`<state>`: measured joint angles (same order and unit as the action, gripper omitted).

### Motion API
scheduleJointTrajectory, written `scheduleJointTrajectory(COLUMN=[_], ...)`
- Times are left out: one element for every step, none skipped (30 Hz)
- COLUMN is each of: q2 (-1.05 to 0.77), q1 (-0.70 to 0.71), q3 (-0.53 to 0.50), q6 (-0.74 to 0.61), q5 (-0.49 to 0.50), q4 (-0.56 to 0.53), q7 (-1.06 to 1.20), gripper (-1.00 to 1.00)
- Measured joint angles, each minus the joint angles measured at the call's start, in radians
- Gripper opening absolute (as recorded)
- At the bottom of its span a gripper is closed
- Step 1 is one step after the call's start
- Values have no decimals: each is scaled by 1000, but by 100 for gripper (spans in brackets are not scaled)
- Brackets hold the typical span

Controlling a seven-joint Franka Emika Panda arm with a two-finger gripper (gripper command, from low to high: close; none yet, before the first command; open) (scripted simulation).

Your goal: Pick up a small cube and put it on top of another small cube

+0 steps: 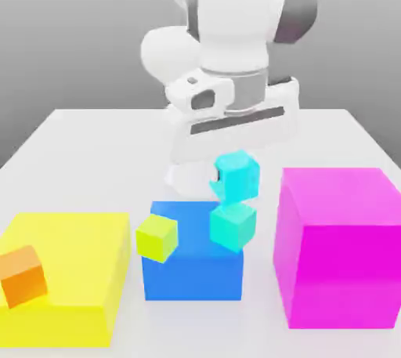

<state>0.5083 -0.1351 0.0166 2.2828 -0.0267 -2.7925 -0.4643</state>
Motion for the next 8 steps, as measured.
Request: scheduleJointTrajectory(q2=[-7, -26, -50, -78, -106, -123, -123, -123], q1=[0, 0, 1, 2, 3, 4, 4, 4], q3=[5, 8, 10, 12, 14, 15, 15, 15], q6=[23, 56, 95, 136, 178, 203, 203, 203], q5=[2, 3, 3, 3, 3, 3, 3, 3], q4=[-16, -30, -44, -57, -71, -79, -79, -79], q7=[-1, -2, -1, -1, -1, -1, -1, -1], gripper=[-100, -100, -100, -100, -100, 100, 100, 100])
